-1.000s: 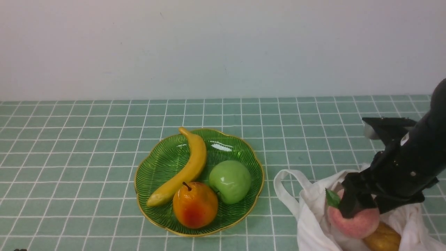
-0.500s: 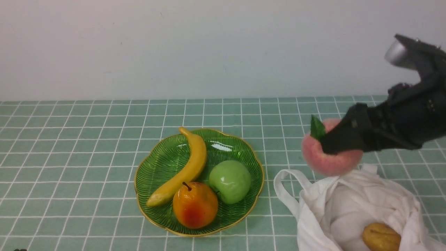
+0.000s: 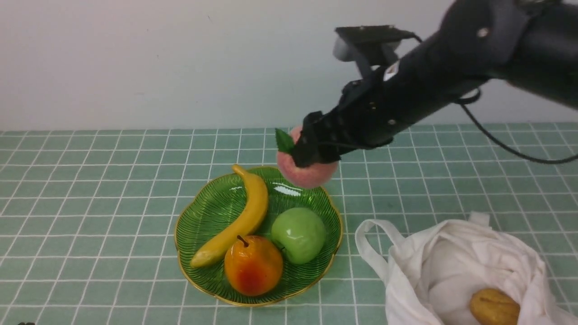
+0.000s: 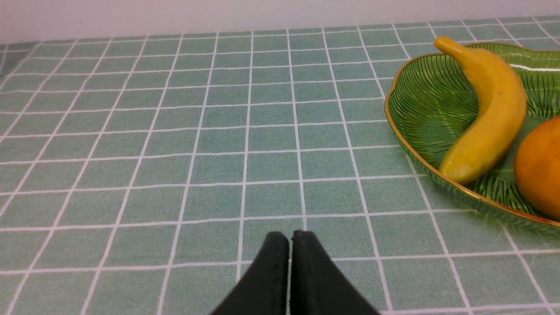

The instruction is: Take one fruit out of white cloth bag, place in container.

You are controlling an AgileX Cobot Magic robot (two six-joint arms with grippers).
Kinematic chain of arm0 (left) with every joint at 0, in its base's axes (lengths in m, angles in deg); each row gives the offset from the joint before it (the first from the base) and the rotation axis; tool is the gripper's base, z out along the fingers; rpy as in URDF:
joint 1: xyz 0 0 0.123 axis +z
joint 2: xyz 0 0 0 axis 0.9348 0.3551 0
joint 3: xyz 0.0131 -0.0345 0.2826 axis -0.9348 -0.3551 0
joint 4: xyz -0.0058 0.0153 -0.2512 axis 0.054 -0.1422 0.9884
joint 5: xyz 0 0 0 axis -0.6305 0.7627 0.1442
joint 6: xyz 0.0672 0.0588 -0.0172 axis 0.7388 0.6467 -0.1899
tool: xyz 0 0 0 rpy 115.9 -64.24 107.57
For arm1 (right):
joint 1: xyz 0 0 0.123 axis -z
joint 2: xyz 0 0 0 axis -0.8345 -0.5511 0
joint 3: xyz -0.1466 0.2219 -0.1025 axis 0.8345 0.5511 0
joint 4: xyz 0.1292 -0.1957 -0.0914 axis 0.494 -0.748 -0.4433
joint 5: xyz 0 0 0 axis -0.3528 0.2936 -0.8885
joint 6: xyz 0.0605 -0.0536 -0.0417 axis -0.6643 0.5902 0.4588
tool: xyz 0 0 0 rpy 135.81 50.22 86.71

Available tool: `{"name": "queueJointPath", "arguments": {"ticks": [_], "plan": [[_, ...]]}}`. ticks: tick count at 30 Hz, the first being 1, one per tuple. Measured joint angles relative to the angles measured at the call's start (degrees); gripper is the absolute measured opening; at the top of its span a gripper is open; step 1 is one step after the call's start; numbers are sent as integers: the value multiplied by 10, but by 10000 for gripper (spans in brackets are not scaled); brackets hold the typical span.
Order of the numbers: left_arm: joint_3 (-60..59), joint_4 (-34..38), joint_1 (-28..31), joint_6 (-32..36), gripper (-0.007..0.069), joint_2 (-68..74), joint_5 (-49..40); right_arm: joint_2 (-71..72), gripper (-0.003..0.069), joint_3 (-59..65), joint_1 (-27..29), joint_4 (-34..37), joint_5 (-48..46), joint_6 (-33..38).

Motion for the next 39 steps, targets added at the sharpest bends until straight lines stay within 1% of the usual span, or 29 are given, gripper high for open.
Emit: {"name": "queueJointPath", "arguments": {"ticks": [7, 12, 13, 15, 17, 18, 19, 22, 25, 27, 29, 30, 31, 32, 37, 39], "plan": [[0, 0, 0, 0, -8, 0, 0, -145, 522, -94, 0, -21, 7, -18], [0, 0, 0, 0, -8, 0, 0, -196, 525, -131, -1, -21, 9, -37], [0, 0, 0, 0, -8, 0, 0, -201, 536, -134, -1, -21, 10, -41], [0, 0, 0, 0, -8, 0, 0, -204, 590, -136, -1, -22, 12, -44], [0, 0, 0, 0, -8, 0, 0, -204, 613, -138, -1, -23, 11, -45], [0, 0, 0, 0, -8, 0, 0, -204, 657, -140, -1, -22, 12, -45], [0, 0, 0, 0, -8, 0, 0, -204, 671, -141, -1, -22, 10, -47], [0, 0, 0, 0, -8, 0, 0, -204, 687, -152, -1, -23, -15, -55], [0, 0, 0, 0, -8, 0, 0, -204, 683, -193, -1, -40, -75, -63], [0, 0, 0, 0, -8, 0, 0, -200, 643, -227, -1, -63, -117, -79], [0, 0, 0, 0, -8, 0, 0, -187, 575, -255, -1, -92, -156, -98], [0, 0, 0, 0, -8, 0, 0, -175, 506, -273, -1, -109, -173, -106], [0, 0, 0, 0, -8, 0, 0, -167, 454, -280, -2, -116, -182, -110], [0, 0, 0, 0, -8, 0, 0, -142, 368, -294, -2, -131, -189, -116], [0, 0, 0, 0, -8, 0, 0, -25, 36, -304, -2, -160, -201, -129], [0, 0, 0, 0, -8, 0, 0, 14, 8, -305, -2, -163, -204, -130]]}}
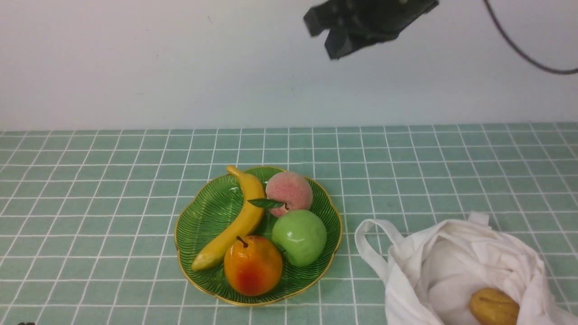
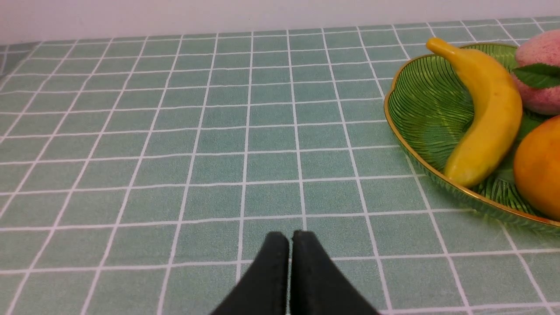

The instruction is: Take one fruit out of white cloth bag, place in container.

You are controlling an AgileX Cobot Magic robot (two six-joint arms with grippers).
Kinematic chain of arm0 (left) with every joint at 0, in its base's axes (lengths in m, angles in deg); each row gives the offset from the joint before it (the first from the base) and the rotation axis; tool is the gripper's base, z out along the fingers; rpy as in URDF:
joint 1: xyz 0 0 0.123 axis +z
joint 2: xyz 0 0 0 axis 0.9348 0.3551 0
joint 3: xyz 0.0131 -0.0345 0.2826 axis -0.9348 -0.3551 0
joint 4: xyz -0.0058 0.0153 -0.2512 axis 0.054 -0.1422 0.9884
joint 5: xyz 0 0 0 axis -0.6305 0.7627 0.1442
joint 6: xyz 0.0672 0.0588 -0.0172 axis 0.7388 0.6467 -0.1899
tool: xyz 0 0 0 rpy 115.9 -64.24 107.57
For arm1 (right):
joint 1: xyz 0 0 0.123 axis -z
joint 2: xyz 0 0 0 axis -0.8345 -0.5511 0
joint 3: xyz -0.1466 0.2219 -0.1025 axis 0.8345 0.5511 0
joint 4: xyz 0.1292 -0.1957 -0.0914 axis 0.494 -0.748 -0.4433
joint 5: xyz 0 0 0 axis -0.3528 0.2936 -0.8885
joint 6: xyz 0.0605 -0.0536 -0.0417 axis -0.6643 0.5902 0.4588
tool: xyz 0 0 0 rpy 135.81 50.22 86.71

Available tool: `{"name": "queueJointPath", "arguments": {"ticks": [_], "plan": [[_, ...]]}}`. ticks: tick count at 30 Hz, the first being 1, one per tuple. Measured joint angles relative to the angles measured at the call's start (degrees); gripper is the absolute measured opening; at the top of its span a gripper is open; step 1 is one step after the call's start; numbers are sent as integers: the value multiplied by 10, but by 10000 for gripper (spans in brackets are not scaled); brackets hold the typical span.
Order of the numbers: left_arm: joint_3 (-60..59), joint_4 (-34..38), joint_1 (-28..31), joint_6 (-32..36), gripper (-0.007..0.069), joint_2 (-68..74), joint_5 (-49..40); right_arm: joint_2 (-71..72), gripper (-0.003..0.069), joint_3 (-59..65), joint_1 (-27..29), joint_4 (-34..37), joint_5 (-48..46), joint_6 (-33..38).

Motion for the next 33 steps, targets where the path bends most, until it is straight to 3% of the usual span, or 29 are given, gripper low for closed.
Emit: {"name": "queueJointPath", "arguments": {"ticks": [16, 23, 33], "plan": [[0, 0, 0, 0, -8, 0, 0, 288, -13, 43, -1, -59, -13, -6], [0, 0, 0, 0, -8, 0, 0, 475, -14, 222, -1, -129, 20, -61], [0, 0, 0, 0, -8, 0, 0, 733, -14, 490, -1, -131, 160, -77]]}}
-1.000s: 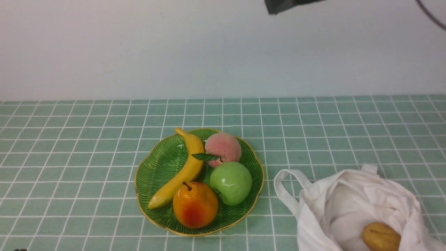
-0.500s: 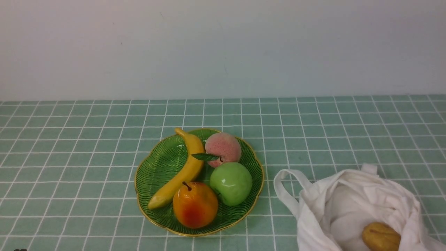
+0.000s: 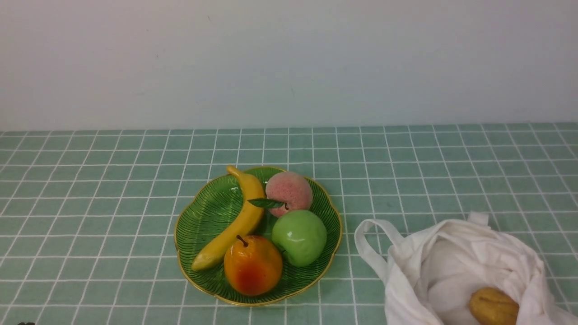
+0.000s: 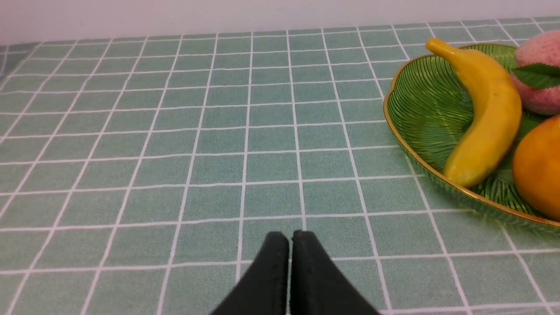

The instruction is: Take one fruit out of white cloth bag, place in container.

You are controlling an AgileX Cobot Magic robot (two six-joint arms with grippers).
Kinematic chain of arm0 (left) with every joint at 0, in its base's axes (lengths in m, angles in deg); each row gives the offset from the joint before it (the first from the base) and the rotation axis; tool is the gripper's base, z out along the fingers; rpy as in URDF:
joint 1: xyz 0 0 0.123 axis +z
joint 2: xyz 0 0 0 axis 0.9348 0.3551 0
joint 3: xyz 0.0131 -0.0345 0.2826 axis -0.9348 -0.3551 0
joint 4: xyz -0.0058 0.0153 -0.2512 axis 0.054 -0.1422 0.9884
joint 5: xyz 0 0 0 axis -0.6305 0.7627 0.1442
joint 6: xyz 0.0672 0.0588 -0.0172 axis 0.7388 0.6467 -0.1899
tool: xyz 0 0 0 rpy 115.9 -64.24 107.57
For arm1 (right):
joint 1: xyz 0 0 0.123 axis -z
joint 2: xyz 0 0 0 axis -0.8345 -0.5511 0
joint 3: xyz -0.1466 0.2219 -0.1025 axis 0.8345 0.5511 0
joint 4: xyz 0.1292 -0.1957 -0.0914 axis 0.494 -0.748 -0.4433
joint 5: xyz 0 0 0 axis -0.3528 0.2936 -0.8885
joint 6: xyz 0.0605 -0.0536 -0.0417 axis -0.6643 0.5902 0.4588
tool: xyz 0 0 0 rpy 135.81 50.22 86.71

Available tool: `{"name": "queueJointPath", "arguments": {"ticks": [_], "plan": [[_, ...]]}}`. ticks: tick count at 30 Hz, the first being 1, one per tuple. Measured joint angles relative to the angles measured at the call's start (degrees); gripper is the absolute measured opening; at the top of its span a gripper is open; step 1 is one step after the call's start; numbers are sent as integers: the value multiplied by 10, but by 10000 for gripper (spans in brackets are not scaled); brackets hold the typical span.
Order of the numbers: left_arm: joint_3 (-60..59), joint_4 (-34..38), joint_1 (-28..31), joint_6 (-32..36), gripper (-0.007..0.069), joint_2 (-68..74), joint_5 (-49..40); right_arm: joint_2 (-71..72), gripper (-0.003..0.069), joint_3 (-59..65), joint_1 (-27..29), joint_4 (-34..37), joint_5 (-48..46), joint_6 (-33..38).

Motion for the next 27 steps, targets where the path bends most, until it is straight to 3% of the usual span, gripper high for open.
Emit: {"name": "queueJointPath", "arguments": {"ticks": [12, 24, 27], "plan": [[0, 0, 0, 0, -8, 0, 0, 195, -14, 198, 0, 89, 32, 0], [0, 0, 0, 0, -8, 0, 0, 207, -14, 233, 4, 74, 51, 7], [0, 0, 0, 0, -8, 0, 0, 230, -14, 283, 47, 73, 110, 36]]}}
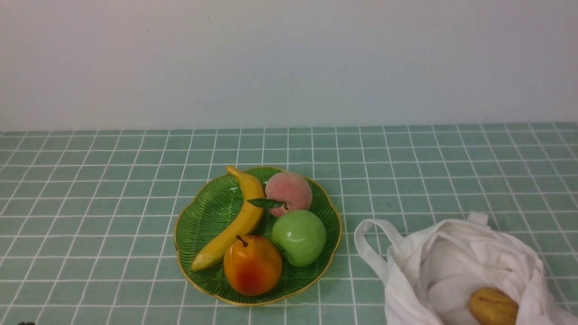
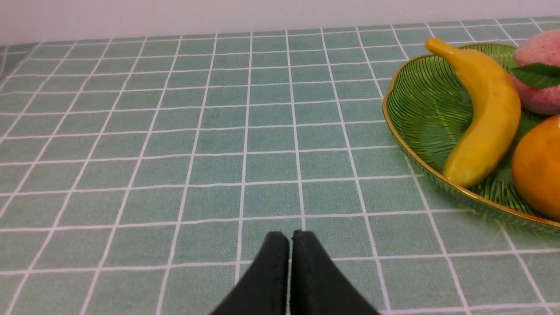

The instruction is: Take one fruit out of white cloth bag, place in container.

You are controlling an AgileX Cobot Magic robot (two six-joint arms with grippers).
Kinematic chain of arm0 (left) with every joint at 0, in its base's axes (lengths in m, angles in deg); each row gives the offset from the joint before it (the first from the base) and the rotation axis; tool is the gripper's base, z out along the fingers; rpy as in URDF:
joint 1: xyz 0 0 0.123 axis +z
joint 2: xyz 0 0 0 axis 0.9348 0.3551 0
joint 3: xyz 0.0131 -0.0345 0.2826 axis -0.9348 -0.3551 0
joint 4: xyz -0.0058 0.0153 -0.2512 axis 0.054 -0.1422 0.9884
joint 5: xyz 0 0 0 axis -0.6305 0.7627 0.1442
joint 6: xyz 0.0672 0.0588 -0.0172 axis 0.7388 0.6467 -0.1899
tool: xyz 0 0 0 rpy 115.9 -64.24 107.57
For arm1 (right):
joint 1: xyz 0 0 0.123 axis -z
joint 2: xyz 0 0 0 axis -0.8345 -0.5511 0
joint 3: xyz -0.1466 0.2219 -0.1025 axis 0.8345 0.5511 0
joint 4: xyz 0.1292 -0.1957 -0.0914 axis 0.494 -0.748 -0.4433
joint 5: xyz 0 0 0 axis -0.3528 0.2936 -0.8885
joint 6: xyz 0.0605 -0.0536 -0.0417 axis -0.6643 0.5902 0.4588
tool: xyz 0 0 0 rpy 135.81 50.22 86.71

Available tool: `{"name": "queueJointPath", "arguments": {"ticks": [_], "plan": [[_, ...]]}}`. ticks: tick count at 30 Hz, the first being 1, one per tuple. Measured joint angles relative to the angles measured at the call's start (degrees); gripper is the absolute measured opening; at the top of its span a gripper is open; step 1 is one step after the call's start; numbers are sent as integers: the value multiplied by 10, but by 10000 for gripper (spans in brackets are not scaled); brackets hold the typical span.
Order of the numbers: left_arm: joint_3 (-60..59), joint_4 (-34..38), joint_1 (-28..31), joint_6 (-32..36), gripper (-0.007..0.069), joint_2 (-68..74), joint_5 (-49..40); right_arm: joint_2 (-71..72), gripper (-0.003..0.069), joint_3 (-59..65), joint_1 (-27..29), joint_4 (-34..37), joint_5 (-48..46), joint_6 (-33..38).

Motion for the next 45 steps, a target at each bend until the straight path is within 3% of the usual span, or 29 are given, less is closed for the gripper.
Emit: {"name": "queueJointPath", "arguments": {"ticks": [10, 13, 18, 45], "plan": [[0, 0, 0, 0, -8, 0, 0, 65, -14, 302, 209, -7, 251, 65], [0, 0, 0, 0, -8, 0, 0, 74, -14, 369, 231, -7, 282, 67], [0, 0, 0, 0, -8, 0, 0, 74, -14, 445, 246, -7, 263, 67], [0, 0, 0, 0, -8, 0, 0, 74, -14, 442, 247, -6, 236, 70]]}}
